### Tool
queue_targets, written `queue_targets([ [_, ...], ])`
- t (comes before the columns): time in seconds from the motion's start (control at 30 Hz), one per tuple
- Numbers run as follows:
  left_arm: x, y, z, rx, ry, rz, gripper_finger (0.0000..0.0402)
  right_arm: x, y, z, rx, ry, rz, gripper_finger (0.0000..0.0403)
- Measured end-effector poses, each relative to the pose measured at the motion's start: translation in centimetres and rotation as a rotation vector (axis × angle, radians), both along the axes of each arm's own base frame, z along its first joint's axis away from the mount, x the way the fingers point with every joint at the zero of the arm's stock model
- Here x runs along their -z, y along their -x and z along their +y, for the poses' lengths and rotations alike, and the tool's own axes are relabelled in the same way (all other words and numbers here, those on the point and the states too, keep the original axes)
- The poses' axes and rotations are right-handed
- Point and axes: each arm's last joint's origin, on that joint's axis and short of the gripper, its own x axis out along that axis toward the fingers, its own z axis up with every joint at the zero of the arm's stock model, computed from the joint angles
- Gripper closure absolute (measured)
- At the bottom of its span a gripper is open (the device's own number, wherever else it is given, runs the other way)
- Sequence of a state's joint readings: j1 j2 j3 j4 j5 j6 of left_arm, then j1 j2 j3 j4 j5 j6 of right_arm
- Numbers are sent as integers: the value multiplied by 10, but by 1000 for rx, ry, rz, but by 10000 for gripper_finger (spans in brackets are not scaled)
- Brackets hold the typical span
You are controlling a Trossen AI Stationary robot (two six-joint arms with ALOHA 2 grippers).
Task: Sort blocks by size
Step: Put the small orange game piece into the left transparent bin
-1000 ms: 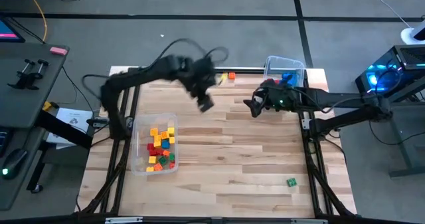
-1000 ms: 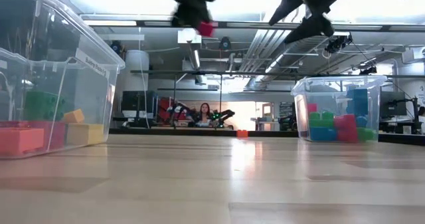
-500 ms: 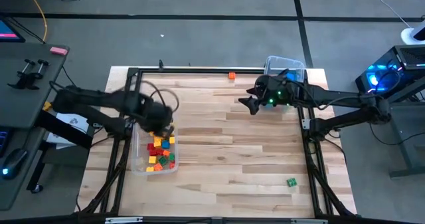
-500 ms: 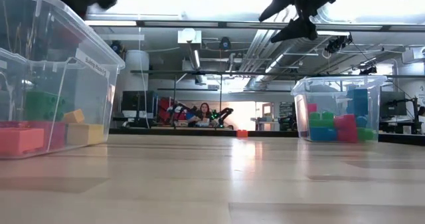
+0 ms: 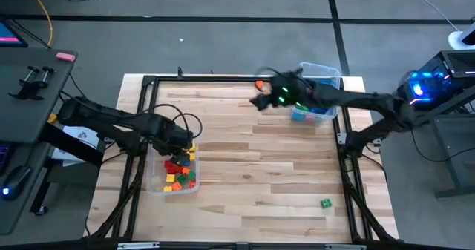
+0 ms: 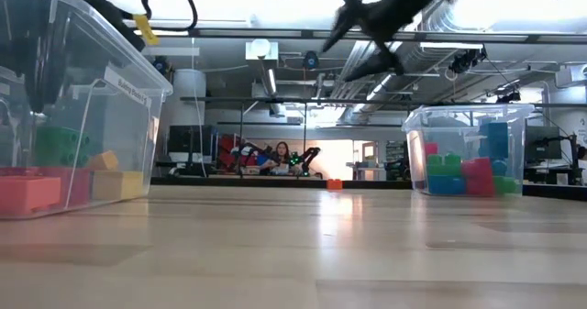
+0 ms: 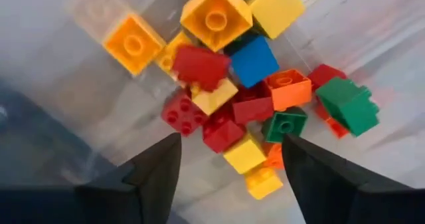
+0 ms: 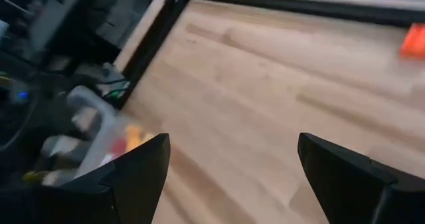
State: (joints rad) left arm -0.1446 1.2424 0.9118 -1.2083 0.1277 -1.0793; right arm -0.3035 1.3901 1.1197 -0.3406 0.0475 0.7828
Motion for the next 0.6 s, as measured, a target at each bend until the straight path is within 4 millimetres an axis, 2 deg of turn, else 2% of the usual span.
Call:
queue_targets([
  [0.07,-2,1,1,57,-20,-30,153,-5,-20,-20,29,36,50,77],
  [0.17,-9,4,7,103,-54,-94,151,-2,-44,-64,116,63,192,77],
  [0.3,-19,7,16,91,-86,-204,151,23,-63,-125,175,3,422,108],
  [0.4,-26,12,22,48,-103,-269,150,53,-69,-161,202,-82,587,187],
  [0.53,-35,18,26,-23,-135,-341,150,89,-77,-190,220,-158,702,356],
  [0.57,-36,19,27,-34,-146,-349,150,95,-81,-194,207,-156,709,379],
  [0.6,-38,21,27,-47,-154,-358,150,98,-85,-196,205,-153,709,383],
])
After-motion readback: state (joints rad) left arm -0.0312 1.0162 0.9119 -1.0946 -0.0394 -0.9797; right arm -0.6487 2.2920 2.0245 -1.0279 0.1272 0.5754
